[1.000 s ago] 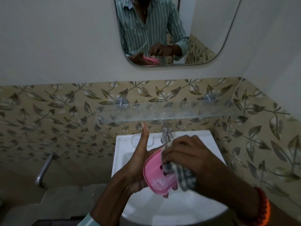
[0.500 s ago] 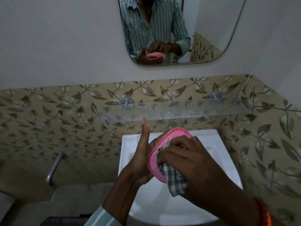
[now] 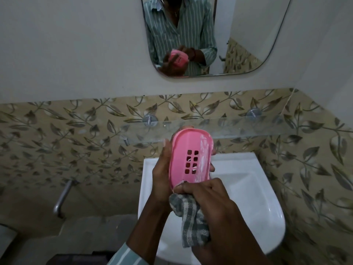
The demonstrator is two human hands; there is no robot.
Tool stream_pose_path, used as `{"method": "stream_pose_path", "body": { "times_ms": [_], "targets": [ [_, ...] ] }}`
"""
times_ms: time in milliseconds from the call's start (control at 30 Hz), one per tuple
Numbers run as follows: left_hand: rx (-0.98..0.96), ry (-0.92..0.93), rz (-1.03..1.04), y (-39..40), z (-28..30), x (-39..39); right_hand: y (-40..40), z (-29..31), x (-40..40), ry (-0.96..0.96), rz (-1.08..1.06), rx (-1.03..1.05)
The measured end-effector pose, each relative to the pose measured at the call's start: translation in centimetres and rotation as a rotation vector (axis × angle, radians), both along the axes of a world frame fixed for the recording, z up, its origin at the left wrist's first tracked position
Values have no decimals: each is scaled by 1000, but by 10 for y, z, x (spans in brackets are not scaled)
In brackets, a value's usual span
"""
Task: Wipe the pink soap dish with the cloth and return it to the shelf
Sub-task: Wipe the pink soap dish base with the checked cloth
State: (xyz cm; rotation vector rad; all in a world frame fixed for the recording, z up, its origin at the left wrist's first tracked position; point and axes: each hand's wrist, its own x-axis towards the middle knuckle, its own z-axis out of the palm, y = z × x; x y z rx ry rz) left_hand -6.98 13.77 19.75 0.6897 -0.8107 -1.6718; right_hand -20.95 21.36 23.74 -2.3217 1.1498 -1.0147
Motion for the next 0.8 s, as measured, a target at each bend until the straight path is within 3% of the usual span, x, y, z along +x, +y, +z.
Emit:
{"method": "stream_pose_path", "body": {
  "times_ms": [167,233,300,433,533,600,700,800],
  "targets": [
    [-72,-8,28,0,6,0,-14,9,-22,330,-58,-122],
    [-84,8,15,1,9,-2,-19,11,-29,339,-40,-130],
    [-41,46,32,2,12,-3,-17,11,-26,263,-8,-91],
    [-88,176,-69,5,7,-3,-4,6,-8,-65,-5,57],
    [-76,92,15,7,11,-4,-5,1,4,-435,-22,278],
    [-99,83,-10,5,10,-5,-8,3,6,-576,-16,314],
    [-74,84,13,7,6,-3,-7,4,5,-641,74,432],
    [-81,82,29,6,5,-4,-4,1,-10,-361,15,235]
  ]
}}
